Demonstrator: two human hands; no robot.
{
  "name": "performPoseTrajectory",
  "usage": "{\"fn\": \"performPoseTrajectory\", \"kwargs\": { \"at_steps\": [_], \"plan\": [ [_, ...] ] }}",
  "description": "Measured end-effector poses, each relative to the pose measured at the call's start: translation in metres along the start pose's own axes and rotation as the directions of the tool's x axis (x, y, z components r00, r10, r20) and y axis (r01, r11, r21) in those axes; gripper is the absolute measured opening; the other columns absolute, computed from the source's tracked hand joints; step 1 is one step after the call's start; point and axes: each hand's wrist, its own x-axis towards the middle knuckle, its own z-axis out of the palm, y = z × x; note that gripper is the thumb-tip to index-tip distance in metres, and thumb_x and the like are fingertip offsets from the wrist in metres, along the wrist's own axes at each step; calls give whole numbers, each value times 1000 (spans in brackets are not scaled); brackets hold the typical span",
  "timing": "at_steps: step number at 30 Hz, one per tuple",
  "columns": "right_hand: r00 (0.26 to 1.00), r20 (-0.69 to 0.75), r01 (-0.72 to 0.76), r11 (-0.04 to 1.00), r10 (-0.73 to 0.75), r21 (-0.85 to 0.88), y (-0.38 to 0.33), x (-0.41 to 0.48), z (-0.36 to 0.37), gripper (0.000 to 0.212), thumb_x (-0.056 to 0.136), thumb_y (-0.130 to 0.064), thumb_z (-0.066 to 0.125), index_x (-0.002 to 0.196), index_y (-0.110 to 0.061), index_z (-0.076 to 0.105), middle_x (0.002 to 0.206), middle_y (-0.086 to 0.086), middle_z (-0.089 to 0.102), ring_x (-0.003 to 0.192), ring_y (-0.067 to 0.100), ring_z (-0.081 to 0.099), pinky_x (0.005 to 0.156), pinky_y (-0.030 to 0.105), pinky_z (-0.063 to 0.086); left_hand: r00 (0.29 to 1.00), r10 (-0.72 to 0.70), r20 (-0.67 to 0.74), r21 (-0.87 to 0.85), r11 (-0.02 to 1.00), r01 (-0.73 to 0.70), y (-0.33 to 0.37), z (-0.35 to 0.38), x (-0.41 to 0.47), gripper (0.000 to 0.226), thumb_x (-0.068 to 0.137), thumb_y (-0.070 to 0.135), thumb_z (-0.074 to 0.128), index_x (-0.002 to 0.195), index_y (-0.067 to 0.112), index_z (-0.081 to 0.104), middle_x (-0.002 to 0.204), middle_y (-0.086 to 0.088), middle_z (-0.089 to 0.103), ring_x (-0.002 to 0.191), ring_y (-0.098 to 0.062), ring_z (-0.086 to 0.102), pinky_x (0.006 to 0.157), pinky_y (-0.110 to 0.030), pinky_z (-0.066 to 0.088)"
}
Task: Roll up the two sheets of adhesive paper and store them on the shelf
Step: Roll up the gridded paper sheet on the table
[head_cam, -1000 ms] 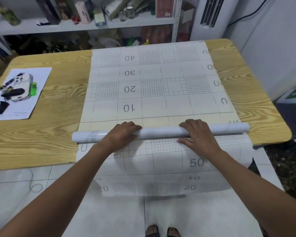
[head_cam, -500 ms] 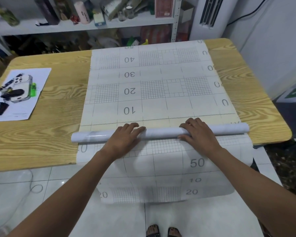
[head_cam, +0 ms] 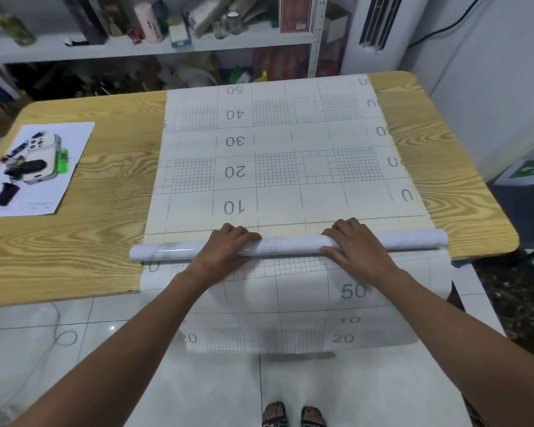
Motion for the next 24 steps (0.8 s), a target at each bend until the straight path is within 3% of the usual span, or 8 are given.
{"fn": "performPoseTrajectory", "kwargs": {
  "at_steps": [8,14,24],
  "plan": [
    [999,-26,-27,999,27,-34,-5,-10,2,58,85,-57,39,125,-17,51,111,3,56,93,24,50,78,37,46,1000,19,1,5,1000,-19,-1,-1,0,51,71,14,76,111,27,48,92,2,62,74,-25,50,61,-30,36],
    [997,-80,-17,1000,16,-7,-4,-7,6,50,78,-44,69,115,-14,55,107,4,57,89,26,53,77,39,46,1000,-15,13,-49,999,15,0,0,0,47,71,2,71,114,17,57,98,-10,59,74,-30,49,65,-36,43],
    [998,-68,9,1000,-9,4,1,3,1,33,80,-35,70,105,-15,61,100,3,58,81,25,54,70,37,42,993,-106,50,-97,989,111,5,-1,-2,50,77,1,66,125,7,53,100,-15,53,85,-32,49,76,-37,42]
  ]
}}
